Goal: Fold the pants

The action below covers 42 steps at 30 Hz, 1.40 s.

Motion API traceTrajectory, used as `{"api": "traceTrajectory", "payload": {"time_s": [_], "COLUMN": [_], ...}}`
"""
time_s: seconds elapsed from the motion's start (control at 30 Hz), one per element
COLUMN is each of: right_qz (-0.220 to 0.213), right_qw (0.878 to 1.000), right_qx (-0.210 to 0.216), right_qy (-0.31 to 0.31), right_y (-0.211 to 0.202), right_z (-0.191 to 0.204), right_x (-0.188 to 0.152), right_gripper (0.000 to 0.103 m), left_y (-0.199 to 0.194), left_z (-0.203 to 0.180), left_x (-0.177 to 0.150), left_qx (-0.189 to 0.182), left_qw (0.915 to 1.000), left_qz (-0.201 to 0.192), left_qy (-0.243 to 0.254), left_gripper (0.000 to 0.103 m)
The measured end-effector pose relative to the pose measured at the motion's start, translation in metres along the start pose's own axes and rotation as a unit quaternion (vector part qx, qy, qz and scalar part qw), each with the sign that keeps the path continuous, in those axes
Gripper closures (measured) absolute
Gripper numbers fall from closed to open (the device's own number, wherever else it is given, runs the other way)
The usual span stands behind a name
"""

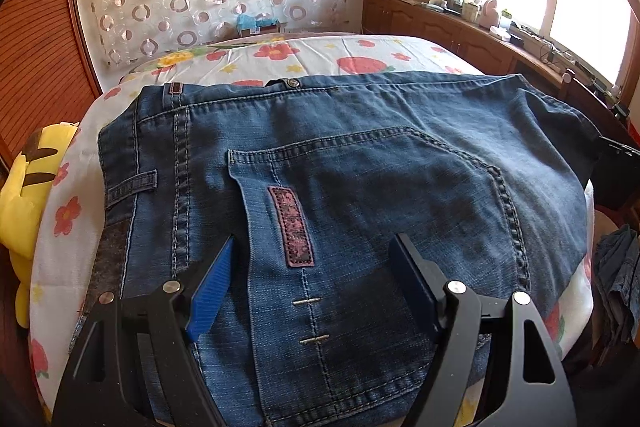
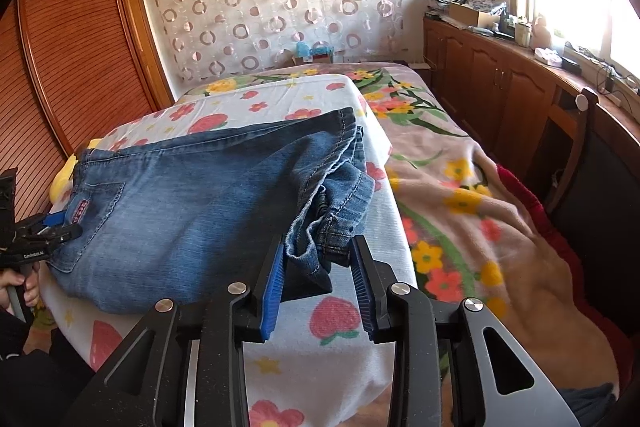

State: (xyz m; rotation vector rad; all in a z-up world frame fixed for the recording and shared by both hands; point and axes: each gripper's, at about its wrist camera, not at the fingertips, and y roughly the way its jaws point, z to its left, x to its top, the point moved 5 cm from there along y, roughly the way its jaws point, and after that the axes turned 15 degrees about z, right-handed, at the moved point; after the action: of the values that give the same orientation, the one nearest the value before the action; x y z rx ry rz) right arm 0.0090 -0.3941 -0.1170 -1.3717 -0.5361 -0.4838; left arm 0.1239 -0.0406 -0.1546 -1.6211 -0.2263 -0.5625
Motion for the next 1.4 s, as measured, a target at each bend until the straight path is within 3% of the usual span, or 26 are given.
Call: {"api": "traceTrajectory", "payload": {"time_s": [0.1, 0.73, 0.87, 0.97, 1.0, 1.17, 1.4], "right_qz": [0.001, 0.019, 0.029, 0.045, 0.049, 0.037, -0.022], "right_qw": [1.0, 0.999, 0.999, 0.998, 0.998, 0.998, 0.992], "right_qx": [0.0, -0.016, -0.025, -0.034, -0.03, 0.009, 0.065], "right_qy": [-0.004, -0.022, -0.029, -0.028, -0.026, -0.04, -0.106], "right_y": [0.0, 0.005, 0.013, 0.024, 0.027, 0.017, -0.024], "right_z": [0.0, -0.007, -0.01, -0.016, -0.018, -0.006, 0.054], "right_x": [0.0, -0.003, 0.0, 0.003, 0.003, 0.013, 0.05], "right_gripper": [0.056, 0.056, 0.064, 0.079, 0.093, 0.097, 0.099], "left_y": [0.0, 0.005, 0.004, 0.002, 0.001, -0.013, -0.041], "left_z": [0.0, 0.002, 0.003, 0.001, 0.0, 0.0, 0.009], "left_x": [-0.001, -0.004, -0.003, -0.005, -0.005, -0.005, -0.002], "left_qx": [0.001, 0.002, -0.002, -0.002, -0.002, -0.01, -0.008], "left_qw": [1.0, 0.9998, 0.9998, 0.9999, 0.9999, 0.9997, 0.9986], "left_qz": [-0.003, -0.017, -0.014, -0.01, -0.01, -0.019, -0.048], "left_qy": [0.0, -0.007, -0.011, -0.008, -0.007, -0.011, -0.022], "left_gripper": [0.025, 0.023, 0.023, 0.023, 0.023, 0.023, 0.023]}}
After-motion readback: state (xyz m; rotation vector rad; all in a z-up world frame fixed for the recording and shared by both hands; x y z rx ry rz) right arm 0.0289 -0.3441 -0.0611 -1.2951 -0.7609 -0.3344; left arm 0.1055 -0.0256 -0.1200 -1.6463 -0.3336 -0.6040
